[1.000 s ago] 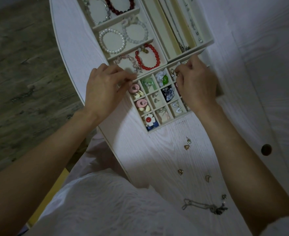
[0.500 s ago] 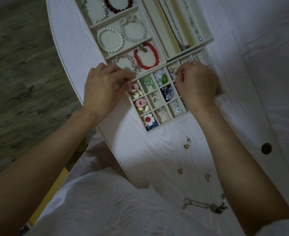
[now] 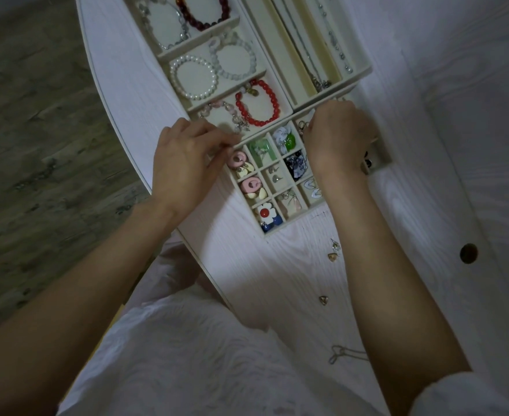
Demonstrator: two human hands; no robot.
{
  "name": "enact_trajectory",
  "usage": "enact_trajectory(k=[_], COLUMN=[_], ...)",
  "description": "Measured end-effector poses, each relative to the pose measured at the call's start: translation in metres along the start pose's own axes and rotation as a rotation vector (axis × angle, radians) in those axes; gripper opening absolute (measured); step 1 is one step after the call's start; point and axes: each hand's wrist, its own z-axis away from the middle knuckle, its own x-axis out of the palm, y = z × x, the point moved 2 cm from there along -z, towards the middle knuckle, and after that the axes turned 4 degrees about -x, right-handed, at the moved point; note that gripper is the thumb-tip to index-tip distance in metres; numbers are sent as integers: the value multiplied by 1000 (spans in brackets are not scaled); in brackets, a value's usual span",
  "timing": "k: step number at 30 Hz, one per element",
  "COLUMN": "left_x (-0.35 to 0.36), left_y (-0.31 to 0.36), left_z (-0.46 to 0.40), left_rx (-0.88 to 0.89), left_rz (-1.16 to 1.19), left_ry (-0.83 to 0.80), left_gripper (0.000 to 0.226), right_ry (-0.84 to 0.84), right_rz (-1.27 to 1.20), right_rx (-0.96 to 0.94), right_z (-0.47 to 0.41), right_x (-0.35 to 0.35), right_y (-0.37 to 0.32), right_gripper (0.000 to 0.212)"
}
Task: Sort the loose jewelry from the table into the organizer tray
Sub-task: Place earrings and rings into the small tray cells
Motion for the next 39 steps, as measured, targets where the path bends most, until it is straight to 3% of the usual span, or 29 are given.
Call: enact_trajectory(k=[3, 7, 11, 14, 24, 30, 39], left_x=[-1, -2, -2, -2, -2, -1, -1], left_y=[-1, 0, 0, 1, 0, 0, 1], left_z=[-1, -1, 0, 1, 1, 1, 0], left_rx=[5, 10, 2, 4, 0, -2, 2], left_rz=[2, -10, -24, -20, -10, -17, -24], left_ry=[-8, -7, 1, 1, 4, -1, -2], left_gripper=[19, 20, 21, 22, 20, 20, 20], right_ry=[-1, 3, 34, 60, 111, 82, 54], right_rz=[21, 3, -27, -63, -362, -325, -255], right_rx=[-12, -16, -28, -52, -17, -38, -90], right_z=[3, 2, 3, 3, 20, 30, 29], right_x=[-2, 0, 3, 6, 4, 8, 9], right_y=[-2, -2, -1, -1, 17, 27, 23], right_gripper=[40, 26, 34, 24, 20, 32, 32])
